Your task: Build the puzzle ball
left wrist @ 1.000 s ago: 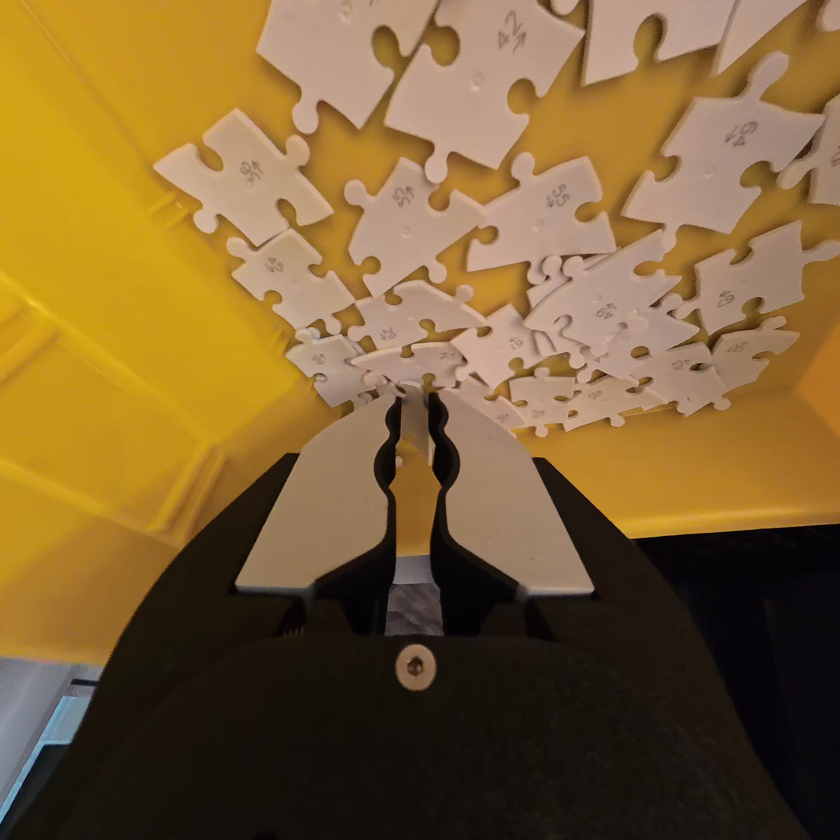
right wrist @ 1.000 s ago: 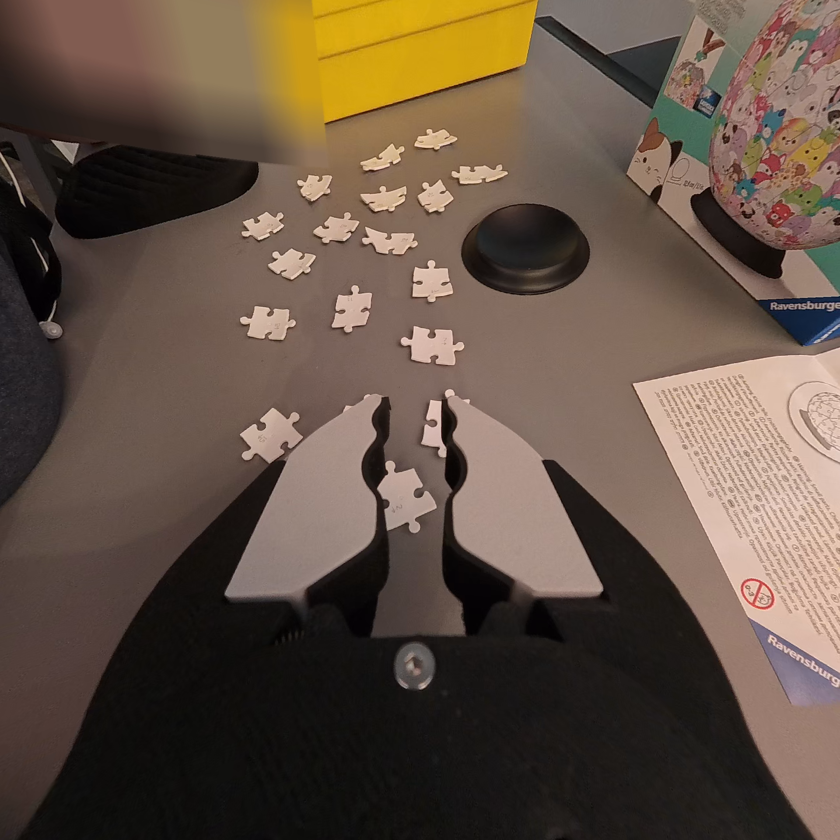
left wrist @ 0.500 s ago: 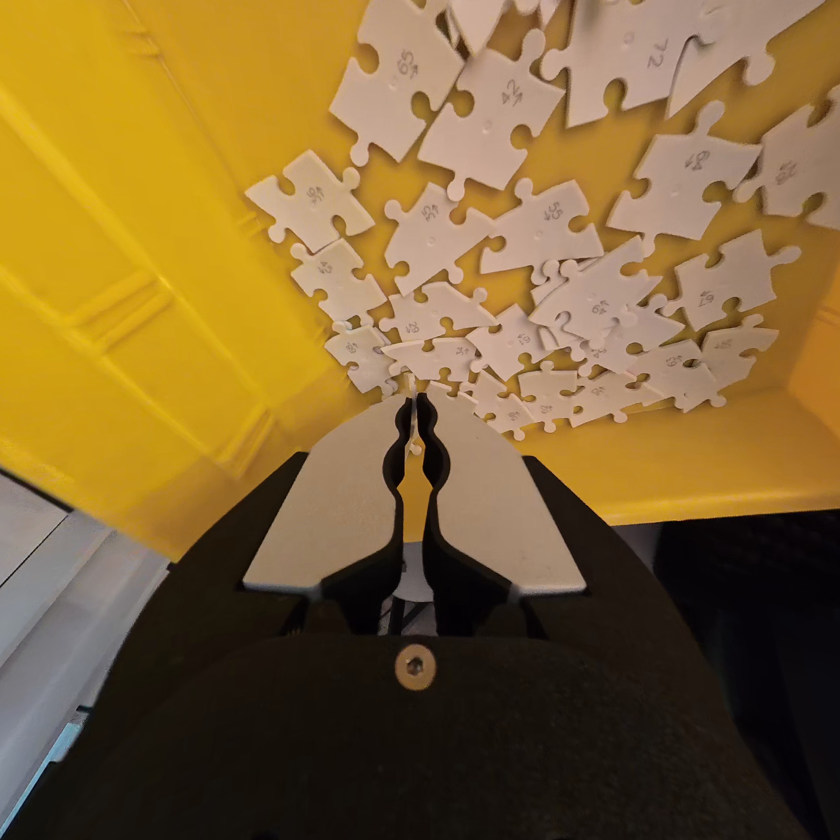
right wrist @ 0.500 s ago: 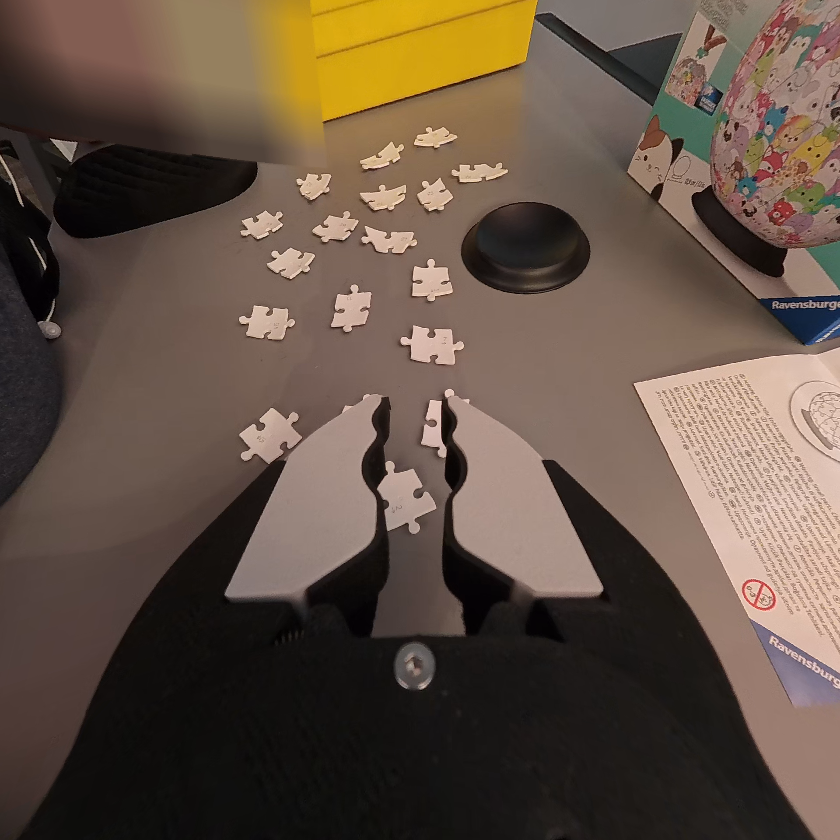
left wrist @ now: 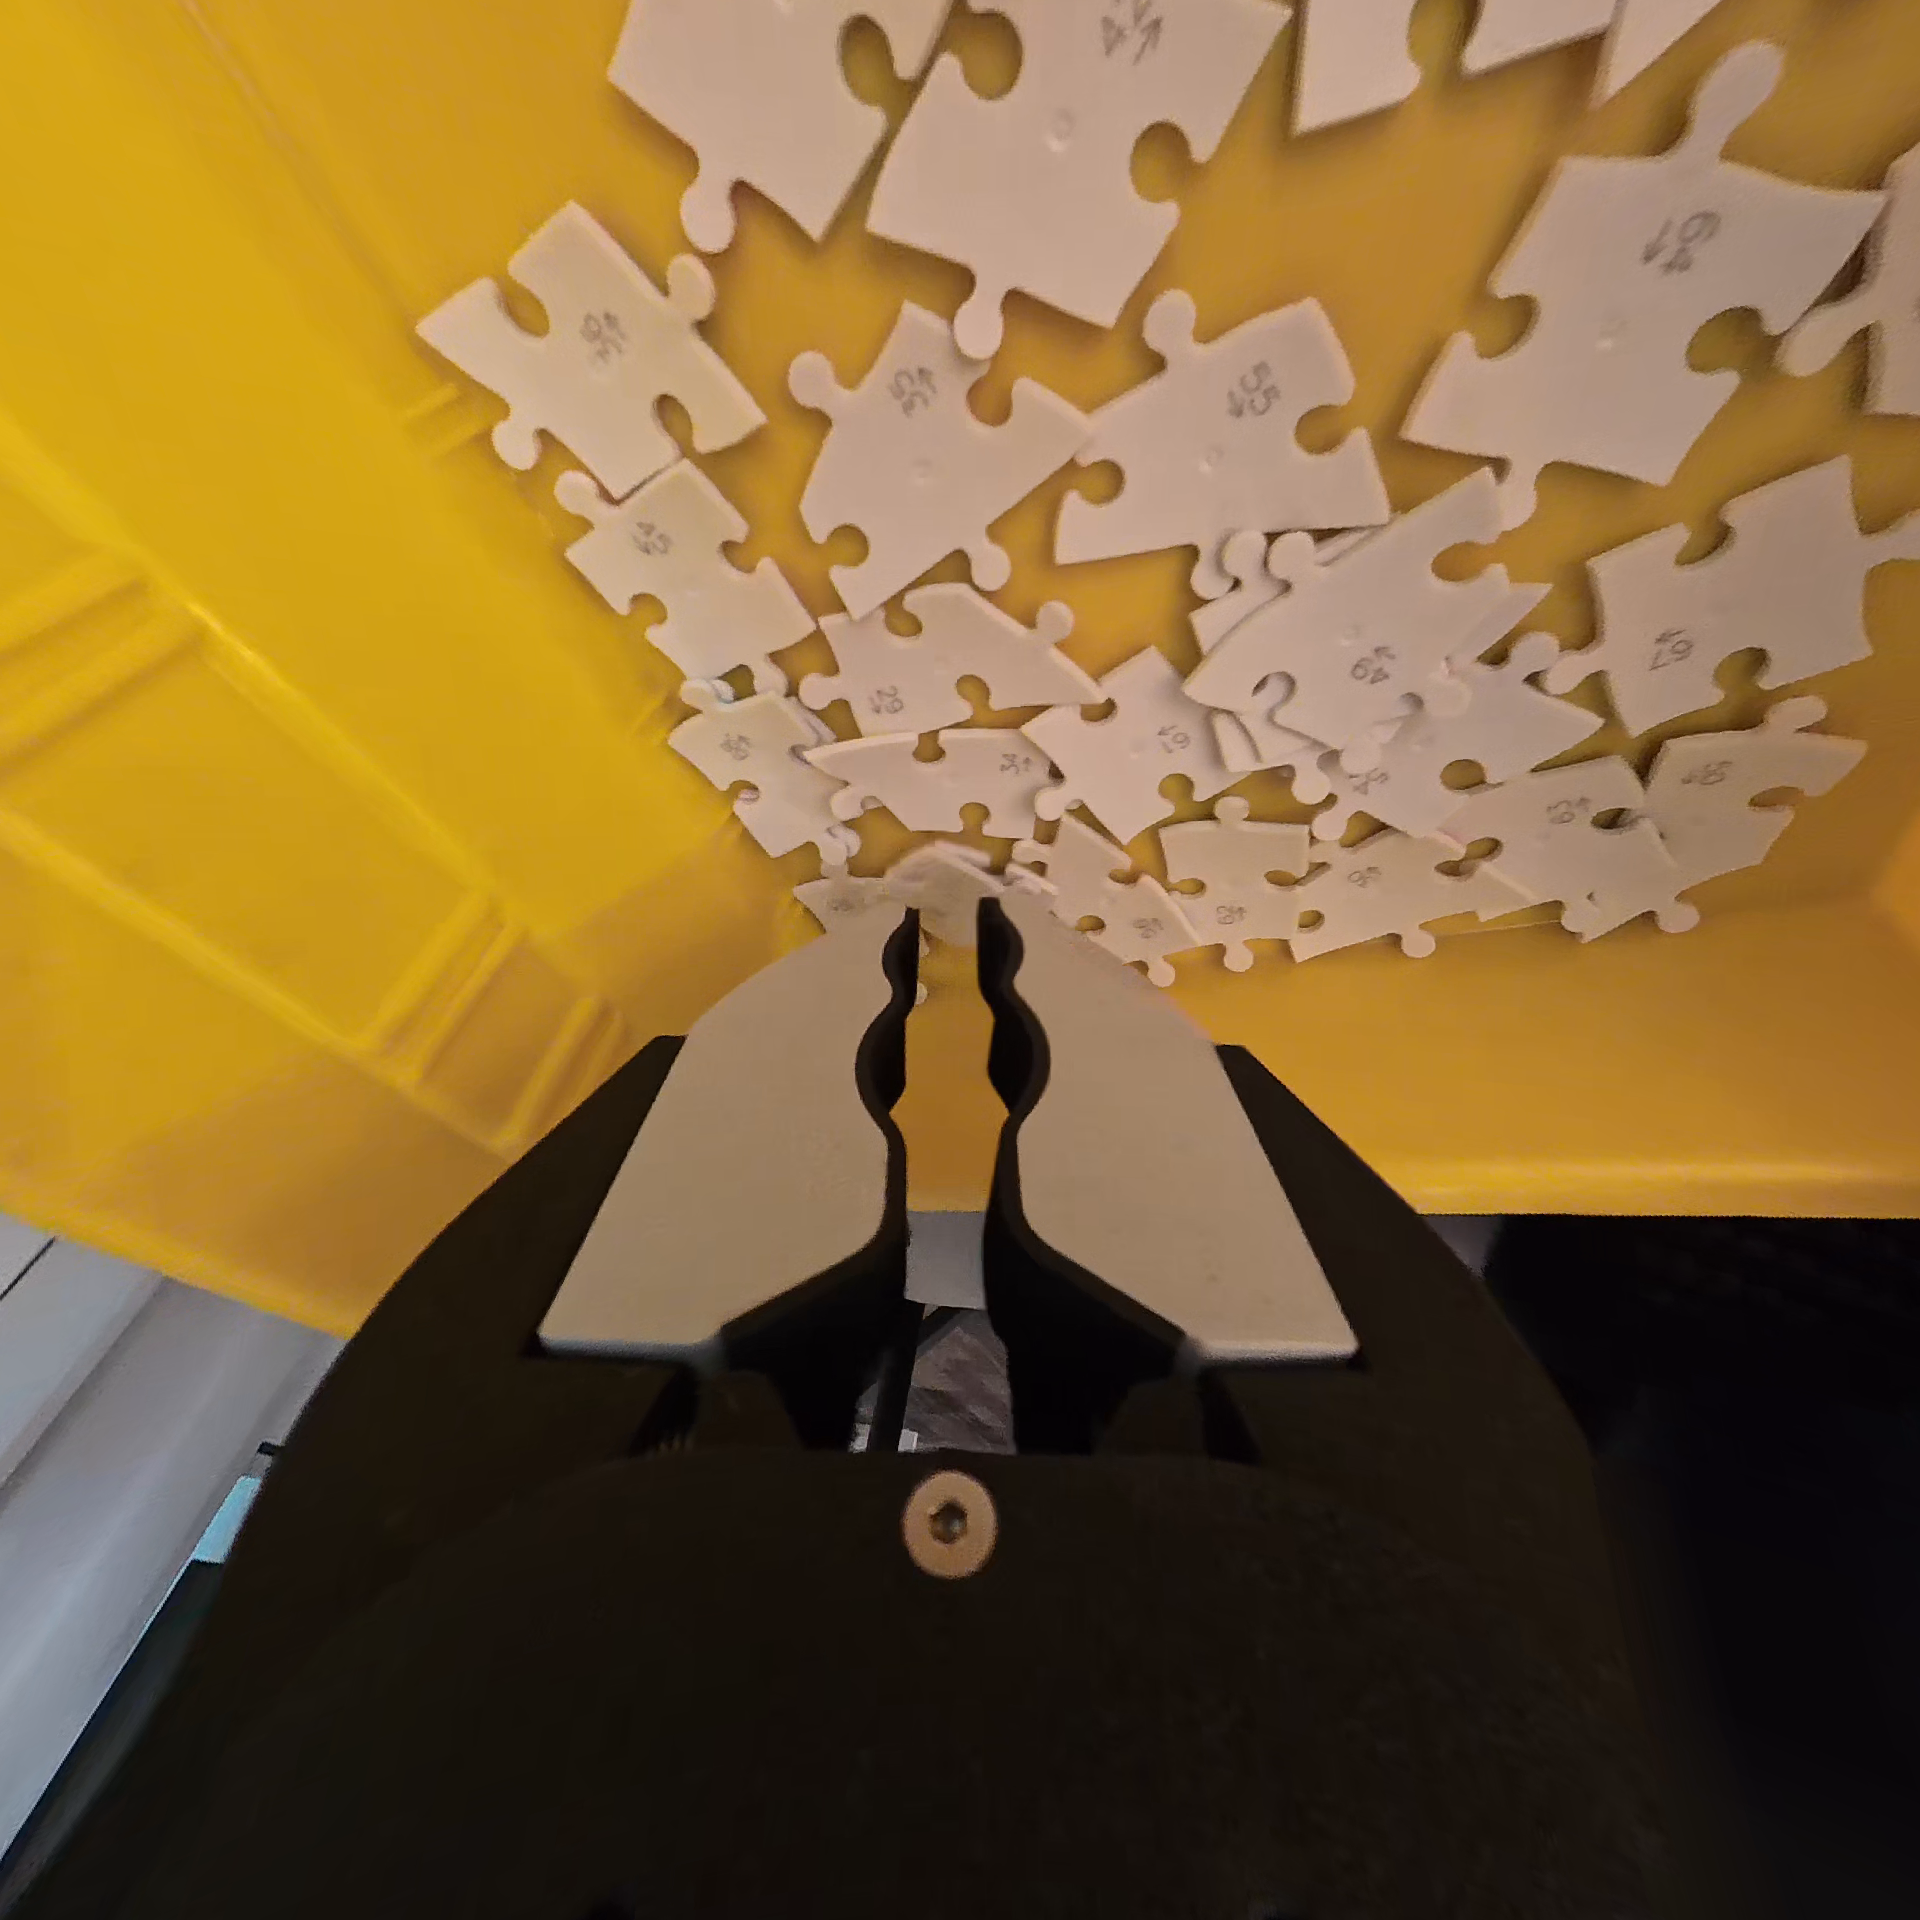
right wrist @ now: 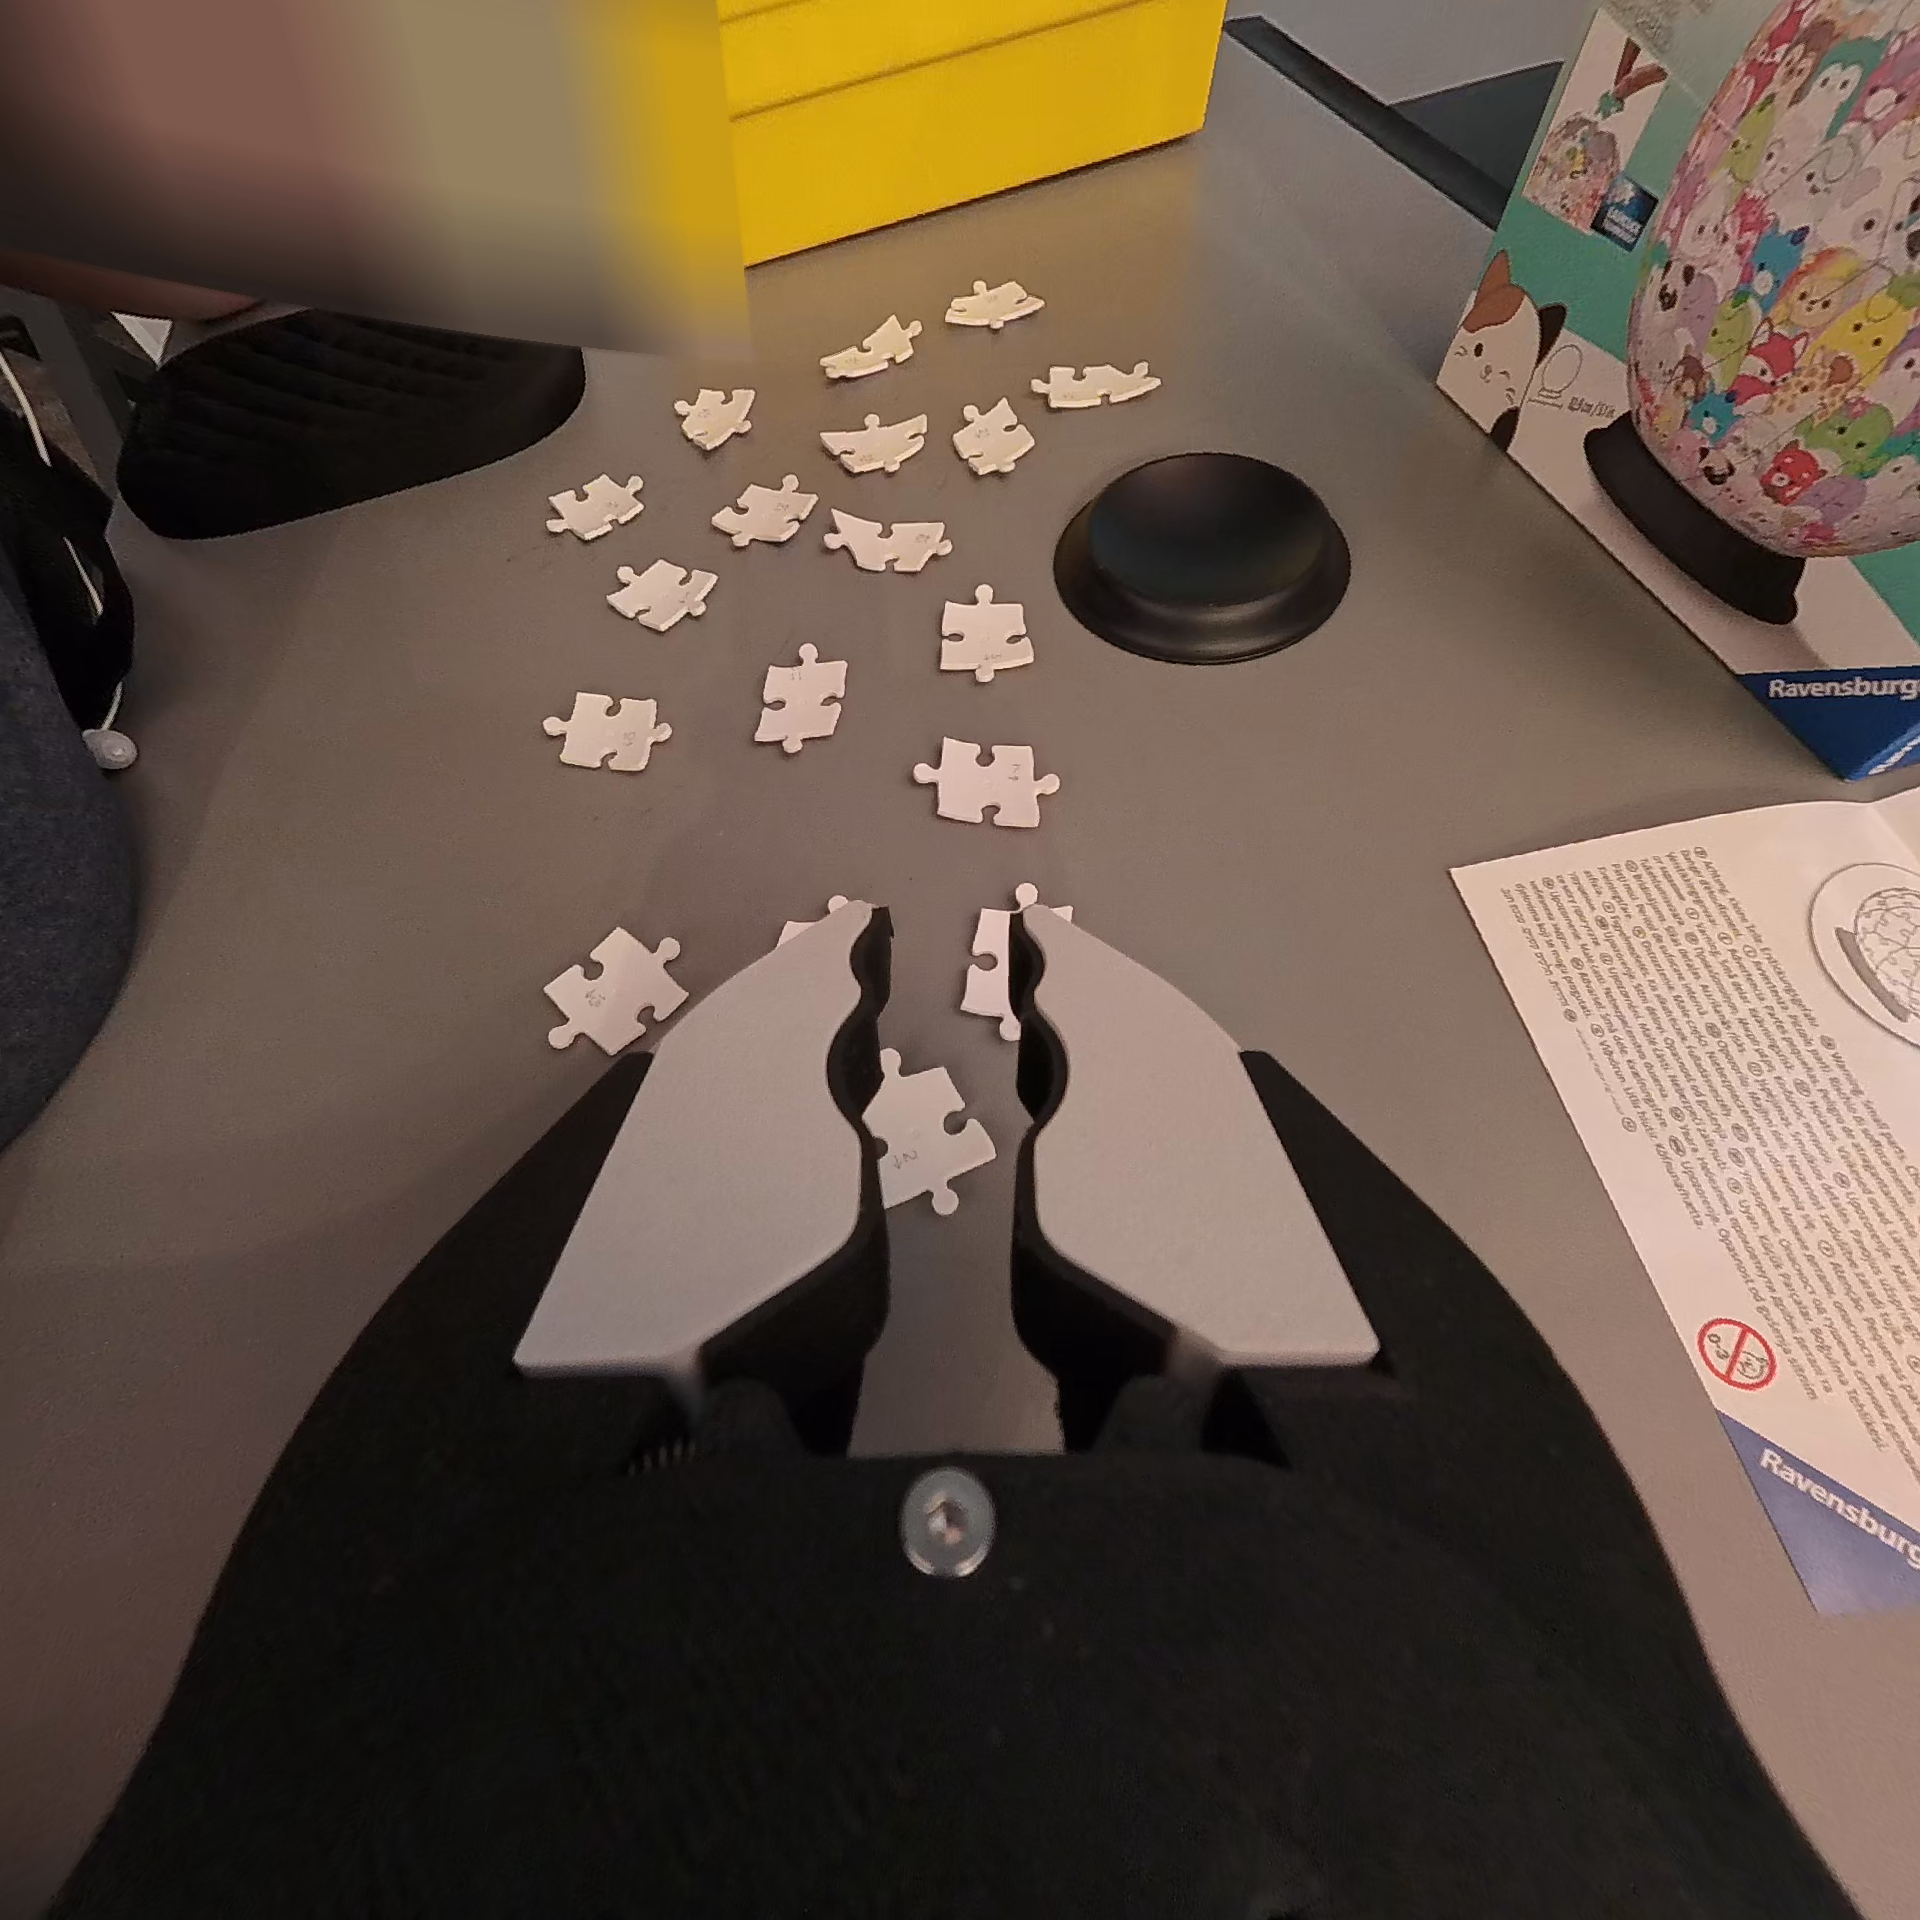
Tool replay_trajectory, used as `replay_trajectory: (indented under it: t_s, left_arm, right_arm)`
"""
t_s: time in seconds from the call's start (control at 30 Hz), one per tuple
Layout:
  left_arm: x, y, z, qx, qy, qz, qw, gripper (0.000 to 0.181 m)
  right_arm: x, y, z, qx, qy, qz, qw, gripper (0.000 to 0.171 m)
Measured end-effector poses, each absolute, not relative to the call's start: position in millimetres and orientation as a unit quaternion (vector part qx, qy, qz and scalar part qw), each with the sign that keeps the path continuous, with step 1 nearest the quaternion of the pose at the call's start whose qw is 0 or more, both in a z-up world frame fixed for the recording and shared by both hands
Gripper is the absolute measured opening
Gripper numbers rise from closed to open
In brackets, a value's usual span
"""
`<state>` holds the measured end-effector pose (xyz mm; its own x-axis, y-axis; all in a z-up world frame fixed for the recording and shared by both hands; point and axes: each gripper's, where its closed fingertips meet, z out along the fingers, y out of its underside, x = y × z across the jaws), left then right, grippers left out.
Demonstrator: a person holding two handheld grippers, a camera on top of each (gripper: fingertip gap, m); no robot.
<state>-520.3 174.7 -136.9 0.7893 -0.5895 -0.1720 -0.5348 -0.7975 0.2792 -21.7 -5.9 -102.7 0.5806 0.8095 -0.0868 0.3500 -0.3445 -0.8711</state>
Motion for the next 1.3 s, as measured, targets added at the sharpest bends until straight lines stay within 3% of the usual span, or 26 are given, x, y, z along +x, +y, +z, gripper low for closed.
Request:
replay_trajectory:
  t_s: [0.3, 0.73, 0.97, 1.3]
  left_arm:
    - [-510, 175, -121, 0.949, -0.301, -0.072, 0.064, 0.023]
    - [-478, 177, -82, 0.913, -0.401, 0.07, -0.033, 0.024]
    - [-448, 180, -110, 0.856, -0.507, 0.099, -0.012, 0.032]
    - [-451, 182, -139, 0.781, -0.622, 0.043, -0.01, 0.057]
  right_arm:
    - [-21, -5, -101, -0.775, -0.37, 0.269, 0.437, 0.022]
    - [-9, 0, -66, -0.738, -0.331, 0.292, 0.511, 0.022]
    - [-8, 2, -65, -0.737, -0.326, 0.293, 0.514, 0.022]
    - [-9, 0, -72, -0.744, -0.332, 0.298, 0.498, 0.022]
